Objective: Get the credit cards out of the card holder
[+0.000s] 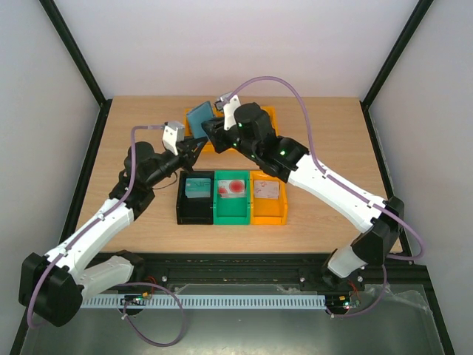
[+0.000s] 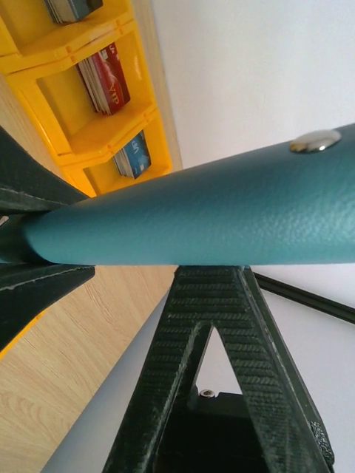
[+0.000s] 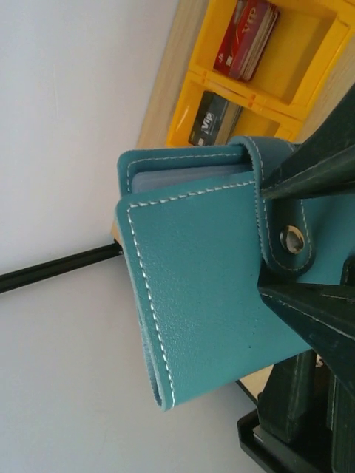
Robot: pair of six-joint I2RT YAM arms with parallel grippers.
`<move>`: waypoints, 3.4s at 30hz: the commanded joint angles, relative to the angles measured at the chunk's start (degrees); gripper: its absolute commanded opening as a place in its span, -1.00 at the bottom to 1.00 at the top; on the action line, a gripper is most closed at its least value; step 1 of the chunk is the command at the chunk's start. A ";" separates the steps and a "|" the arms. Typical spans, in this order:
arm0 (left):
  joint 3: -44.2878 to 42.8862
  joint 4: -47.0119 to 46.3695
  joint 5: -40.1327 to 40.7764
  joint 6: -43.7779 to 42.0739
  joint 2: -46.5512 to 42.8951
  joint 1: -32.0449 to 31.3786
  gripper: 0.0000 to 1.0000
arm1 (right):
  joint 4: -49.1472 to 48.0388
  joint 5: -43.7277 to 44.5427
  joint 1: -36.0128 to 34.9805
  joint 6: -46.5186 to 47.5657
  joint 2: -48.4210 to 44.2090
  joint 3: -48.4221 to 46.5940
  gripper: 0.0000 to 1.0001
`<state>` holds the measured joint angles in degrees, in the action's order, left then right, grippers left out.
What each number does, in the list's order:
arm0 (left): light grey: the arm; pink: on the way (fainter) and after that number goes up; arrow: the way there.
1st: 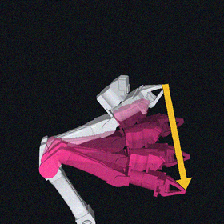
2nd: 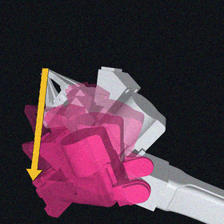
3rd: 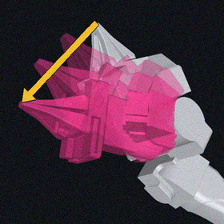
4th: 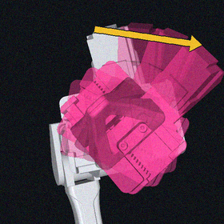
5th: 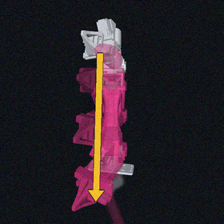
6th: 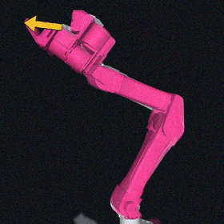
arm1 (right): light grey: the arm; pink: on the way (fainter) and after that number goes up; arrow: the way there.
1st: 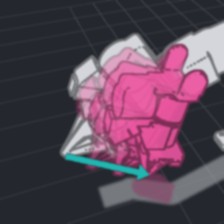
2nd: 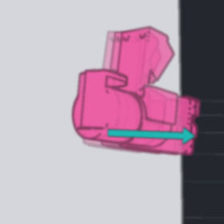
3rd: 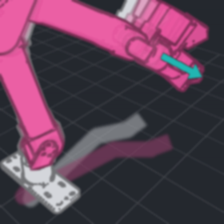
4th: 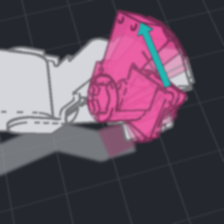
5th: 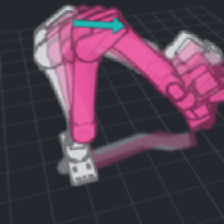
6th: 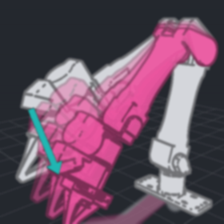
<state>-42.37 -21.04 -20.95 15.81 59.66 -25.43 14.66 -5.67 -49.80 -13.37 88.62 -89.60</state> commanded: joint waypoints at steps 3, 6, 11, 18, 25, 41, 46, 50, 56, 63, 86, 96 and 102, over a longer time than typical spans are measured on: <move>-0.71 -3.74 -1.58 -0.95 -1.12 -0.45 -0.96 | 3.04 8.75 -0.35 -0.14 1.06 -2.07 -0.57; -0.83 -3.77 -1.39 -1.05 -1.19 -0.50 -0.96 | 4.29 10.00 -0.38 -0.33 1.50 -2.03 -0.74; -0.61 -3.91 -0.71 -1.40 -1.30 -0.50 -0.96 | 5.82 10.68 -0.34 -0.68 1.82 -1.80 -0.97; -0.33 -3.46 -0.76 -1.87 -1.65 -0.49 -0.96 | 7.50 16.00 -0.17 0.18 1.02 -1.32 -0.97; 0.42 -2.20 -1.15 -2.70 -2.28 -0.50 -0.96 | 12.31 18.96 4.37 1.21 -0.52 -0.11 -0.97; -0.52 -0.92 -27.51 -14.46 -5.37 2.10 -0.96 | 12.67 -37.92 18.23 17.23 -14.40 3.45 0.26; -0.61 -3.15 -34.77 -12.88 -5.23 2.14 -0.95 | 14.85 -46.81 18.25 16.68 -12.67 0.63 0.36; -0.72 -4.19 -36.10 -12.47 -5.19 2.14 -0.95 | 16.05 -48.88 18.25 16.38 -11.84 0.21 0.34; -0.83 -4.86 -38.06 -12.39 -5.19 2.14 -0.95 | 16.19 -50.08 18.24 15.33 -11.53 0.83 0.31; -1.07 -5.81 -38.68 -11.92 -4.70 1.97 -0.95 | 10.97 -56.52 17.51 9.58 -10.11 2.66 0.55; -0.53 -10.14 -34.50 -4.06 -4.46 1.88 -0.94 | 2.60 -59.72 13.33 3.33 -8.64 4.51 -0.97; 0.66 -8.64 -13.01 -3.29 -4.62 1.83 0.66 | -1.98 -37.26 12.73 -4.46 -9.14 6.48 -0.97; 0.54 -7.50 -3.81 -2.23 -4.11 1.79 0.99 | 0.81 -21.96 8.08 -4.11 -8.20 3.39 -0.97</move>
<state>-41.91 -27.90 -33.50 13.19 55.22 -23.46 16.40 -40.05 -38.50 -16.36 79.81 -83.00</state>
